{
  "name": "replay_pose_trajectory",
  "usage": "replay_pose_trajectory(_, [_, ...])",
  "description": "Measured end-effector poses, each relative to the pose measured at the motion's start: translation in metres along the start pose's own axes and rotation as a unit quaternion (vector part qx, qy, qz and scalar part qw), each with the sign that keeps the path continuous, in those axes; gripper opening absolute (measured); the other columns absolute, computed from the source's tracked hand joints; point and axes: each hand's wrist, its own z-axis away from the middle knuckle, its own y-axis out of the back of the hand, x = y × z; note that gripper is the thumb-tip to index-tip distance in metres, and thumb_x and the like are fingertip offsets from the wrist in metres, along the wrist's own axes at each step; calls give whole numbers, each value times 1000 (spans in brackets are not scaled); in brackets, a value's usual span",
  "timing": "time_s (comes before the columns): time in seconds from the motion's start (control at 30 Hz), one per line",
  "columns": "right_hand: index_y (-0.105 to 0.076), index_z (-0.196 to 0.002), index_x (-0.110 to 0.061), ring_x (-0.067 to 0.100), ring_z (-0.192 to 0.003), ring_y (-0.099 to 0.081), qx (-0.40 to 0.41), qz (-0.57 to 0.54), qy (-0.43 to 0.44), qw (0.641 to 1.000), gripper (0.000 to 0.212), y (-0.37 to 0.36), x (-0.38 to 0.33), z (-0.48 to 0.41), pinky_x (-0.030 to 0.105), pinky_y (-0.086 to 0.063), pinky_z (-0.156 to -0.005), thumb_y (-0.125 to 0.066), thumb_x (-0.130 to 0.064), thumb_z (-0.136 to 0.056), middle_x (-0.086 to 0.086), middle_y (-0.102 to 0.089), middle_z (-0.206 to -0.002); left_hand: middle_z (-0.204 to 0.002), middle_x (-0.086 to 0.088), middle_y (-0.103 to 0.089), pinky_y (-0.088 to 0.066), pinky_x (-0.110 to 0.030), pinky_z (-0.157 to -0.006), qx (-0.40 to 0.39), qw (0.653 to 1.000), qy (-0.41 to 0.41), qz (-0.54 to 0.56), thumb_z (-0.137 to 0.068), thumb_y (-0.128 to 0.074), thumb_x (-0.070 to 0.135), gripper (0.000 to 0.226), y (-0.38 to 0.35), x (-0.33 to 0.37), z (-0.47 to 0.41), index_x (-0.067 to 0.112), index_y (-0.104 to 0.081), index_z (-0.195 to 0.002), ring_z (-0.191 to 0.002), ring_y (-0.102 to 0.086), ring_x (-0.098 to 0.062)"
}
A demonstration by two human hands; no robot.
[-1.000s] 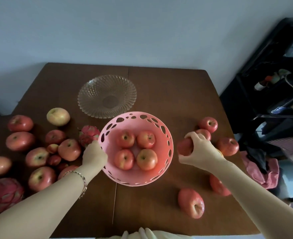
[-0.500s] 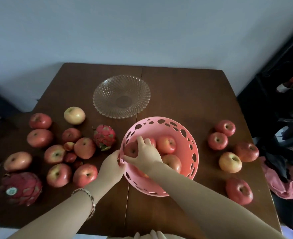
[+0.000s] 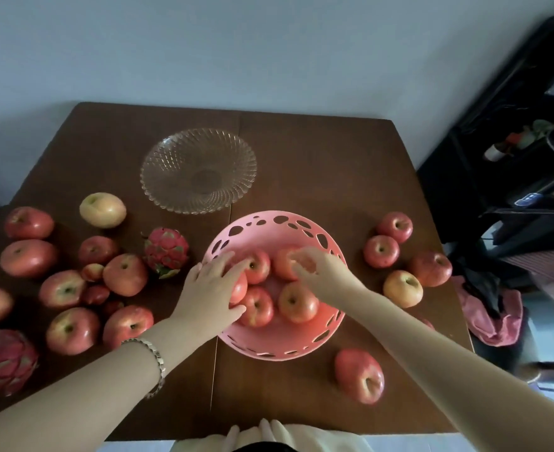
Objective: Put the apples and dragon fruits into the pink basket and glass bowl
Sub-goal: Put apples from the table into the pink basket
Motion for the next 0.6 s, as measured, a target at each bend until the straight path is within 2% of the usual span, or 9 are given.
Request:
replay_pose_trajectory(0.07, [-64,-93,-4,28,-84,-60,-70,167,-51,982,23,27,23,12,32,-44,-73,-44,-16,-90,9,-64,-91,-154,-1,-24,-17,-41,-116,-13,1000,-2,-28,-86,-57,43,68,-2,7,-4,27,-28,-146,-142,-21,-25])
replay_pose_trajectory(0.13, [-57,-66,-4,22,-63,-55,-190,288,-133,929,30,35,41,28,30,-45,-67,-46,-23,-86,9,-66,-79,-149,-5,-34,-18,-44,-116,-1,1000,14,-25,-86,-57,41,61,-4,15,-7,21,-39,-141,-137,-27,-31])
replay_pose_trajectory(0.17, [-52,-61,-7,20,-58,-53,-237,312,-171,904,33,32,48,36,29,-45,-65,-50,-30,-85,7,-65,-73,-148,-5,-35,-18,-44,-116,0,999,23,-27,-86,-58,40,61,-5,18,-8,21,-40,-141,-136,-27,-32])
replay_pose_trajectory(0.23, [-56,-80,-7,19,-67,-55,-289,317,-205,880,40,17,62,51,29,-44,-68,-61,-46,-81,6,-64,-83,-150,-4,-31,-15,-42,-117,-6,998,35,-42,-87,-57,40,63,-7,21,-10,22,-35,-143,-138,-24,-31])
replay_pose_trajectory(0.3, [-48,-120,-8,23,-95,-60,-292,292,-204,888,68,-3,76,59,30,-45,-75,-67,-54,-74,8,-61,-115,-151,-5,-27,-14,-40,-118,-13,998,38,-42,-86,-57,38,66,-8,20,-12,22,-30,-144,-141,-20,-29])
replay_pose_trajectory(0.33, [-43,-129,-10,25,-104,-59,-284,278,-202,895,78,-12,82,59,30,-47,-80,-70,-55,-71,8,-58,-123,-151,-6,-25,-17,-40,-117,-16,998,38,-38,-85,-58,35,67,-8,18,-12,21,-30,-144,-141,-19,-29])
replay_pose_trajectory(0.4, [-42,-131,-13,23,-102,-58,-267,246,-192,912,81,-22,90,60,31,-48,-82,-74,-51,-67,7,-57,-123,-151,-9,-25,-27,-40,-113,-20,999,46,-15,-81,-62,31,69,-6,14,-11,19,-32,-142,-141,-19,-31])
replay_pose_trajectory(0.47, [-44,-128,-15,20,-93,-56,-259,206,-201,922,76,-23,95,60,29,-50,-73,-77,-46,-66,6,-57,-120,-149,-10,-26,-35,-41,-107,-22,998,59,12,-79,-65,30,71,-3,9,-7,18,-34,-141,-138,-26,-32])
replay_pose_trajectory(0.6, [-41,-125,-15,20,-89,-60,-201,167,-240,935,76,5,93,60,32,-58,-69,-76,-46,-65,3,-56,-105,-141,-10,-40,-41,-39,-100,-2,998,36,52,-77,-68,25,70,0,1,-1,14,-38,-140,-129,-41,-30])
